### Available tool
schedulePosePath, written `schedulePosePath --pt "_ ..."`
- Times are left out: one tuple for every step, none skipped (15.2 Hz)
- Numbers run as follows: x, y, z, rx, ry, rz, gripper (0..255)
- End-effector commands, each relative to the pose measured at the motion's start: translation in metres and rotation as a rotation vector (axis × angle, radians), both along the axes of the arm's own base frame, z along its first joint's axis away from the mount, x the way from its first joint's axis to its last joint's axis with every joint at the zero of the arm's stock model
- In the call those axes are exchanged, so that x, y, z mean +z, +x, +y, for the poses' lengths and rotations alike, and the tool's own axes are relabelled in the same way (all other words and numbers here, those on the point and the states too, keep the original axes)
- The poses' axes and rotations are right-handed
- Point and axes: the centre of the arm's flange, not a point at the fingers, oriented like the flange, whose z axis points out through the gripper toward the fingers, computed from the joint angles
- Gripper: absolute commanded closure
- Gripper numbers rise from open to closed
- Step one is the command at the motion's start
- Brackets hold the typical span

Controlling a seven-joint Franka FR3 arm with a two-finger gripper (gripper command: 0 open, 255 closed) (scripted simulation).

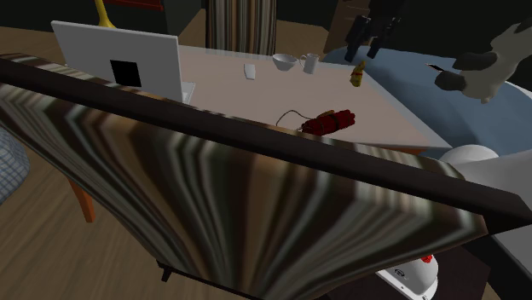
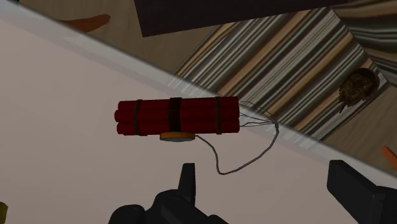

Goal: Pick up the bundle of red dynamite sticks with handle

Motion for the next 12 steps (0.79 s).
schedulePosePath --pt "0.000 0.000 0.000 0.000 0.000 0.000 0" --pt "-0.010 0.009 -0.003 0.004 0.000 0.007 0" --pt "-0.020 0.018 -0.005 0.007 0.000 0.014 0" --pt "-0.030 0.027 -0.008 0.011 0.000 0.021 0" --pt "-0.040 0.036 -0.010 0.015 0.000 0.028 0" --pt "-0.050 0.045 -0.013 0.019 0.000 0.035 0" --pt "-0.061 0.054 -0.015 0.022 0.000 0.042 0" --pt "-0.071 0.063 -0.018 0.026 0.001 0.048 0" --pt "-0.081 0.072 -0.020 0.030 0.001 0.055 0" --pt "-0.092 0.080 -0.022 0.034 0.001 0.062 0" --pt "-0.102 0.089 -0.025 0.037 0.001 0.069 0" --pt "-0.113 0.098 -0.027 0.041 0.001 0.076 0"
